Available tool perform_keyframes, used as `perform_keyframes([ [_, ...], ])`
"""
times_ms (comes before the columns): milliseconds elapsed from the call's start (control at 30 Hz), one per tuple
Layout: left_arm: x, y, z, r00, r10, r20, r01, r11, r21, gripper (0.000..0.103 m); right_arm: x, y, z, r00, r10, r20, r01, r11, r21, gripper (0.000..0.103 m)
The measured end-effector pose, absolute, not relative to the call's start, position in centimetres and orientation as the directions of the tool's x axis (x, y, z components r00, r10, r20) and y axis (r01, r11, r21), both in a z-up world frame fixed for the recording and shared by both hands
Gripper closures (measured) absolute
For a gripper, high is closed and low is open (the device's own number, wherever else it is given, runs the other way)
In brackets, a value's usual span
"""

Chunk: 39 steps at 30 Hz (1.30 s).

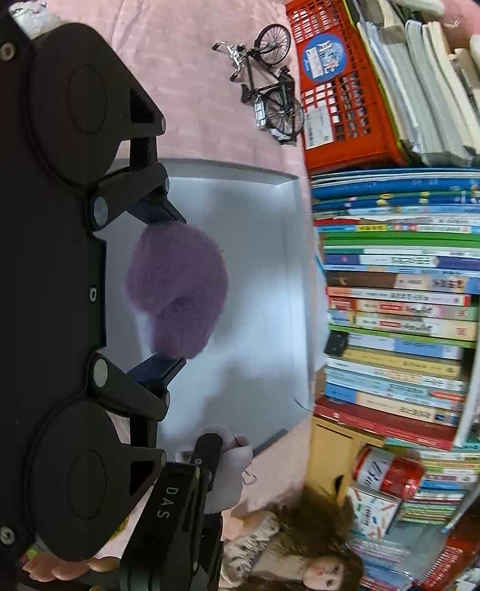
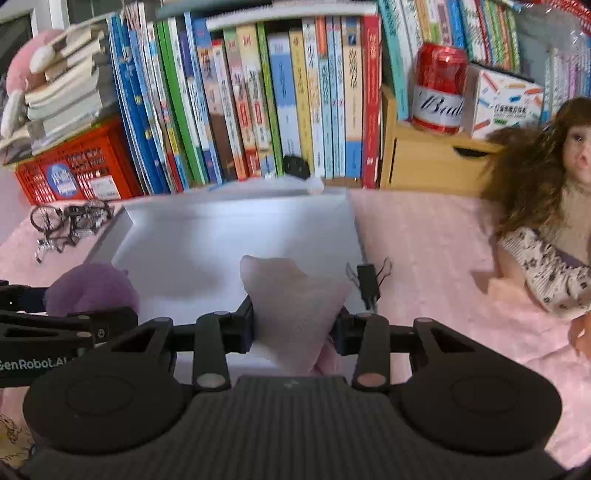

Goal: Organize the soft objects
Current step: 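Carry the purple plush with the left gripper while the right gripper carries the pink towel toward the white box, then open the left gripper over the box while the right gripper releases the pink towel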

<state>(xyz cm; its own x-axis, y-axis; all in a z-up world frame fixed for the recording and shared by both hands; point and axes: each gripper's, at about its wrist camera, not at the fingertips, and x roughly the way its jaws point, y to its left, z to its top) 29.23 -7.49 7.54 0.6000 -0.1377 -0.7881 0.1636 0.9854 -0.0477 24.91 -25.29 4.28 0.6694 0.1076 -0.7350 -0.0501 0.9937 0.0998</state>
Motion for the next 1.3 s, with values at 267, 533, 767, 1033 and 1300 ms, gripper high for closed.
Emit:
perform_keyframes([
  [267, 30.5, -7.7, 5.4, 0.558, -0.128, -0.82, 0.15, 0.987, -0.053, 0.034, 25.4, -24.5, 2.6, 0.623, 0.112, -0.774, -0.078, 0.994, 0.081, 0.058],
  [533, 31.6, -7.4, 3.8, 0.529, -0.11, -0.841, 0.128, 0.991, -0.048, 0.033, 25.8, -23.9, 1.8, 0.603, 0.108, -0.79, -0.089, 0.994, 0.067, 0.053],
  [767, 31.7, -7.7, 3.0, 0.515, -0.104, -0.851, 0.124, 0.991, -0.046, 0.032, 25.9, -23.9, 1.8, 0.603, 0.109, -0.79, -0.089, 0.994, 0.07, 0.047],
  [1033, 31.5, -7.0, 3.8, 0.523, -0.076, -0.849, 0.076, 0.996, -0.043, 0.021, 25.3, -24.6, 2.4, 0.62, 0.126, -0.774, -0.083, 0.992, 0.095, 0.021],
  [1300, 29.6, -6.1, 6.1, 0.565, -0.105, -0.819, 0.088, 0.994, -0.067, 0.017, 23.2, -24.8, 4.5, 0.674, 0.15, -0.723, -0.101, 0.989, 0.111, 0.013],
])
